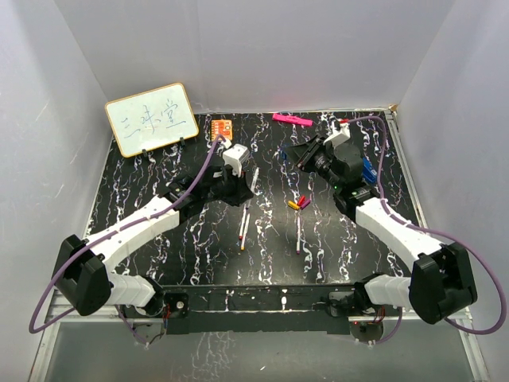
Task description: Insert the pens into the pen caps
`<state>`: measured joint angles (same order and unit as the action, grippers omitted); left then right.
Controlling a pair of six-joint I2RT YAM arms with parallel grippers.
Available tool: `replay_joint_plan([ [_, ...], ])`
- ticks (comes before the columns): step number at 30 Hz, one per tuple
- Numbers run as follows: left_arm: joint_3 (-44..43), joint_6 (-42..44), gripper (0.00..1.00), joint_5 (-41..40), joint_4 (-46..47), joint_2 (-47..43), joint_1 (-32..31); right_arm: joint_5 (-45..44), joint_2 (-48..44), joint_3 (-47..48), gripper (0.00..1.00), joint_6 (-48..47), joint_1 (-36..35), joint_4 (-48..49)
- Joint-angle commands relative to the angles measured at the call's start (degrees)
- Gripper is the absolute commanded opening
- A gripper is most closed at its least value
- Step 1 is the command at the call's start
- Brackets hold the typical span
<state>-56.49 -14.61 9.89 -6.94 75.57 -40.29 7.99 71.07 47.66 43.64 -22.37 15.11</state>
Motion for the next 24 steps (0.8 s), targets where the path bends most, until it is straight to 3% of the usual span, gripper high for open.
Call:
replay_joint_plan([
  [1,0.8,-1.1,0.0,5.1,3.8,-2.0,0.2,7.0,-2.2,-1.7,0.0,4.4,0.9,14.0],
  [12,0.8,-0.7,0.0,4.3,2.6,-2.2,0.2,14.3,-1.3,-4.7,0.0,13.5,4.2,23.6],
  [16,0.8,-0.4,0.0,2.5,1.4,-2.8,0.2,15.9,-0.9,-5.1,0.0,13.9,4.8,22.6],
  [19,0.9,0.1,0.0,0.7,-0.3,-4.0,0.2,15.1,-0.8,-2.2,0.0,8.4,4.8,9.0],
  [24,1.1,1.1,0.0,-2.4,-3.0,-6.1,0.2,6.7,-0.4,1.6,0.0,-2.9,4.3,-19.1],
])
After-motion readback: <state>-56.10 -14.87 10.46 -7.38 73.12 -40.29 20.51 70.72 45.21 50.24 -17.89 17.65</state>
